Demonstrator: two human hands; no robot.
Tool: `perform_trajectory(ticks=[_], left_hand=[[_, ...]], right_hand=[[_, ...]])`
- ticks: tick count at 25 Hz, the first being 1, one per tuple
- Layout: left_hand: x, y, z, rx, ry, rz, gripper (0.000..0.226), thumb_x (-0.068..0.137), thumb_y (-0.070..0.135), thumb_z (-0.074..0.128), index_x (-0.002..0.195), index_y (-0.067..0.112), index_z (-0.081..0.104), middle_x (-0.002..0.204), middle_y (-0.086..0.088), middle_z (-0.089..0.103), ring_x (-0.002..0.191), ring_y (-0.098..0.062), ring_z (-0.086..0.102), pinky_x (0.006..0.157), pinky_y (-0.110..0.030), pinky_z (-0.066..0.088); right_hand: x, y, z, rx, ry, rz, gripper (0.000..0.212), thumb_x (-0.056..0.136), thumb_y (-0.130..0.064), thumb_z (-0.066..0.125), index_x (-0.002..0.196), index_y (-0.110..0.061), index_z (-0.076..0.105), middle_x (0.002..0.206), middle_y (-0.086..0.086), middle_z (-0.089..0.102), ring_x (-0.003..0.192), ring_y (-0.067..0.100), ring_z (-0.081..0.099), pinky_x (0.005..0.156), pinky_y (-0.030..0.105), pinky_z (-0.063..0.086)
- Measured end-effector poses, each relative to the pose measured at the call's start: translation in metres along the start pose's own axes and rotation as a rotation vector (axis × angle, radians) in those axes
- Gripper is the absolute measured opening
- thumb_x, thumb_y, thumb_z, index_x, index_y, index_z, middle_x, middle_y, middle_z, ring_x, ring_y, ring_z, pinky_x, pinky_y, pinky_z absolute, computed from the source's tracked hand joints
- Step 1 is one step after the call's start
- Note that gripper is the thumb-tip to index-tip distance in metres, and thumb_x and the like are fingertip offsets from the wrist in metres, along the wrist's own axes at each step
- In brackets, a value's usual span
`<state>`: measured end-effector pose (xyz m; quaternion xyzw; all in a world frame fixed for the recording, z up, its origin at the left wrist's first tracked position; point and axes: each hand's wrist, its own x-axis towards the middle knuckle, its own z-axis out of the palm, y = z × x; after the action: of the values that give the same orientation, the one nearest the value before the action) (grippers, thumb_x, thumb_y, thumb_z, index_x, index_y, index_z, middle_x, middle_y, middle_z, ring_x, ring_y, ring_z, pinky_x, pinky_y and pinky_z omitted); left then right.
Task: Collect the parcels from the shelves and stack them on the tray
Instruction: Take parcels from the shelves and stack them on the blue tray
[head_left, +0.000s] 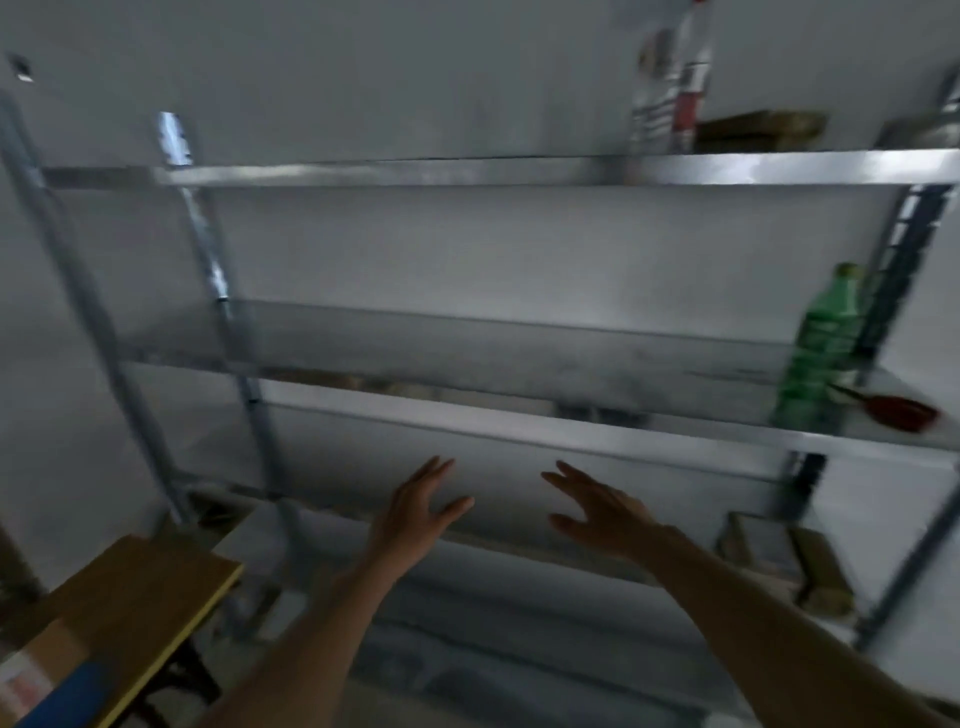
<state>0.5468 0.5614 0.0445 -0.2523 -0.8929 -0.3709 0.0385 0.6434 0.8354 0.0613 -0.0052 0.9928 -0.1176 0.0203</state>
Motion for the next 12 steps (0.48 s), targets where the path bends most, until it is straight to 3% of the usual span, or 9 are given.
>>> perform_trajectory(ticks=[3,5,8,12], left_hand=[[0.026,0.072,0.087,-0.035,-0.139,0.085,0.087,0.073,0.074,0.049,0.145,0.023,0.047,0.156,-0.001,0.037,0.142,-0.013,0.035,0.115,-0.023,0.026],[0.041,0.122,0.147,-0.029,-0.197,0.131,0.073,0.084,0.061,0.062,0.146,0.026,0.045,0.157,0.002,0.033,0.143,-0.012,0.033,0.115,-0.025,0.027],[0.06,0.181,0.23,-0.036,-0.246,0.165,0.065,0.089,0.052,0.063,0.147,0.029,0.043,0.158,0.006,0.032,0.143,-0.012,0.033,0.116,-0.028,0.029],[0.076,0.236,0.325,-0.075,-0.3,0.151,0.063,0.092,0.049,0.06,0.148,0.028,0.041,0.159,0.005,0.03,0.145,-0.014,0.03,0.117,-0.029,0.027]], right_hand=[[-0.051,0.094,-0.003,-0.009,0.002,0.148,0.067,0.1,-0.059,0.042,0.158,-0.041,0.012,0.166,-0.013,-0.007,0.15,0.02,0.022,0.119,0.046,0.023],[-0.083,0.158,-0.009,0.003,-0.017,0.237,0.066,0.099,-0.06,0.042,0.157,-0.043,0.015,0.166,-0.014,-0.007,0.152,0.022,0.016,0.122,0.053,0.014],[-0.125,0.241,-0.014,0.046,-0.011,0.354,0.068,0.099,-0.056,0.046,0.157,-0.042,0.014,0.167,-0.012,-0.001,0.152,0.022,0.018,0.121,0.045,0.024],[-0.154,0.33,-0.016,0.111,-0.029,0.432,0.066,0.096,-0.054,0.052,0.153,-0.04,0.022,0.161,-0.004,0.027,0.134,0.022,0.047,0.107,0.043,0.046]])
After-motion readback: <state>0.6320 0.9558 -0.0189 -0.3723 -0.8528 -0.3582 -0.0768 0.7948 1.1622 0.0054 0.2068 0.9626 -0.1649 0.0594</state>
